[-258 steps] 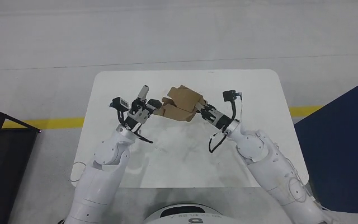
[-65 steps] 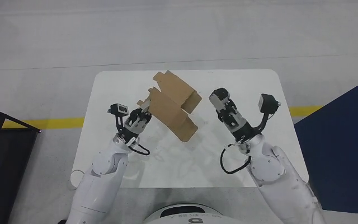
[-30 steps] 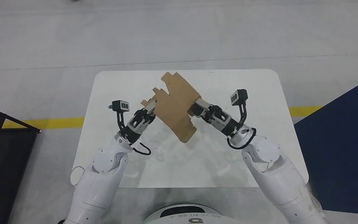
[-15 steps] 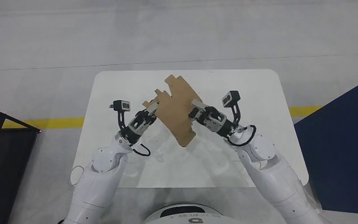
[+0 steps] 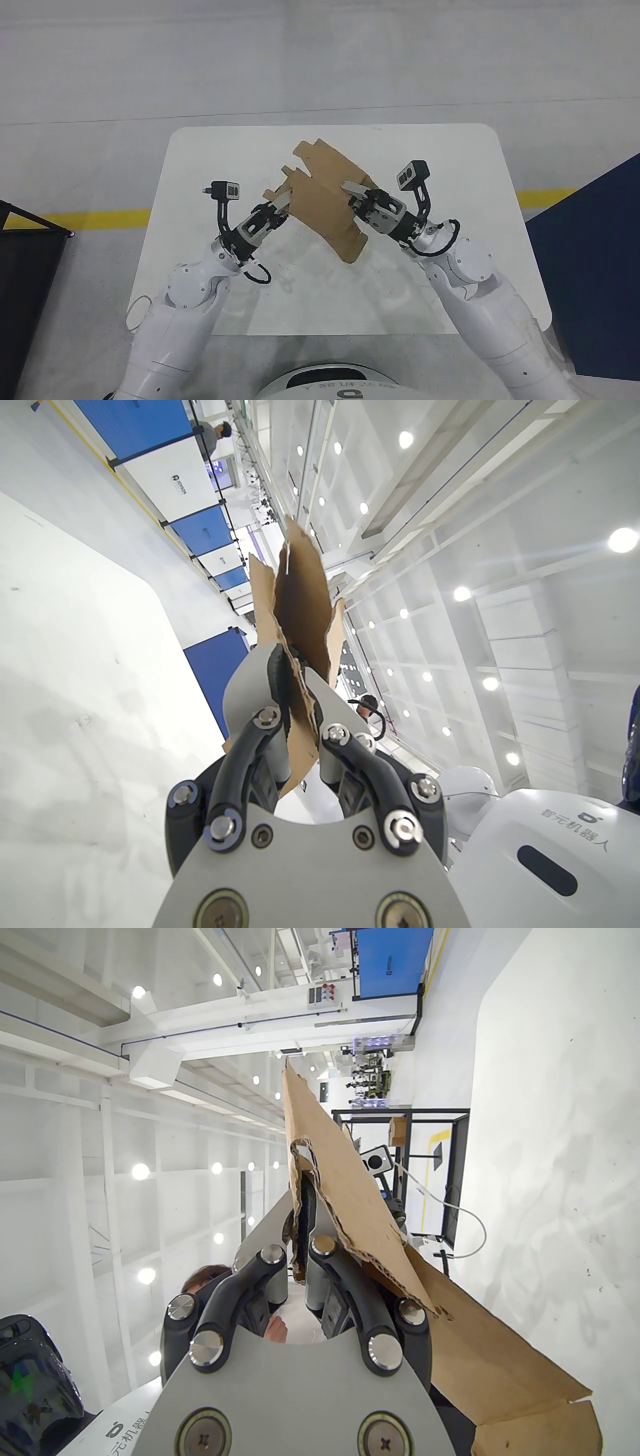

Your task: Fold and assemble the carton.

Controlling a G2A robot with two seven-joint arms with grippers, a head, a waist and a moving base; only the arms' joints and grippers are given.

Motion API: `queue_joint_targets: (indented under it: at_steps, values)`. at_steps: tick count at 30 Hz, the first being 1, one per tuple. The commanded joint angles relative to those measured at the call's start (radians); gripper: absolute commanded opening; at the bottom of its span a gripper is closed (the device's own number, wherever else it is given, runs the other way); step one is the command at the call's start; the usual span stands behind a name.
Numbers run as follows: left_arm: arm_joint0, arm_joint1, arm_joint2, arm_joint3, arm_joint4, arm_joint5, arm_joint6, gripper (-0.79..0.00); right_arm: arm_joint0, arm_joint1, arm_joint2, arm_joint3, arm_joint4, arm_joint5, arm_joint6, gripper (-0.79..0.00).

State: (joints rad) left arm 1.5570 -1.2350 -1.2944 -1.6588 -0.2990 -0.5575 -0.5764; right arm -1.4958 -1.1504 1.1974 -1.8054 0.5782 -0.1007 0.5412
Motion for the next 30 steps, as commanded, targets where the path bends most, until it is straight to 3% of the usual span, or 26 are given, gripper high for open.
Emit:
queue_joint_targets:
  at_steps: [1,2,6,9,15,24,30]
  values:
    - [-0.002,0.001,-0.007,0.004,0.023,0.004,0.015,-0.785,0.001,0.000,0.002,0.001,-0.002,-0.002,0.005,-0.785]
    - [-0.003,0.002,-0.012,0.006,0.041,0.010,0.024,0.000,0.001,0.000,0.003,0.001,-0.002,-0.004,0.006,-0.785]
    - [-0.002,0.004,-0.020,0.009,0.087,0.017,0.044,0.000,0.007,-0.002,0.015,0.009,-0.011,-0.034,-0.013,-0.785]
    - [0.009,0.006,-0.019,0.007,0.087,0.002,0.033,0.000,0.023,-0.003,0.021,0.023,-0.115,-0.073,-0.076,-0.785]
    - [0.019,0.012,-0.009,-0.013,0.128,-0.018,-0.014,0.000,0.058,-0.020,-0.027,0.030,-0.097,-0.105,-0.136,-0.785]
    - [-0.018,0.010,0.009,-0.001,0.298,0.036,0.088,0.000,0.103,-0.038,-0.077,0.044,-0.013,-0.108,-0.084,-0.785]
    - [-0.032,0.009,0.003,0.018,0.324,0.071,0.145,0.000,0.112,-0.041,-0.076,0.053,0.031,-0.091,-0.046,-0.785]
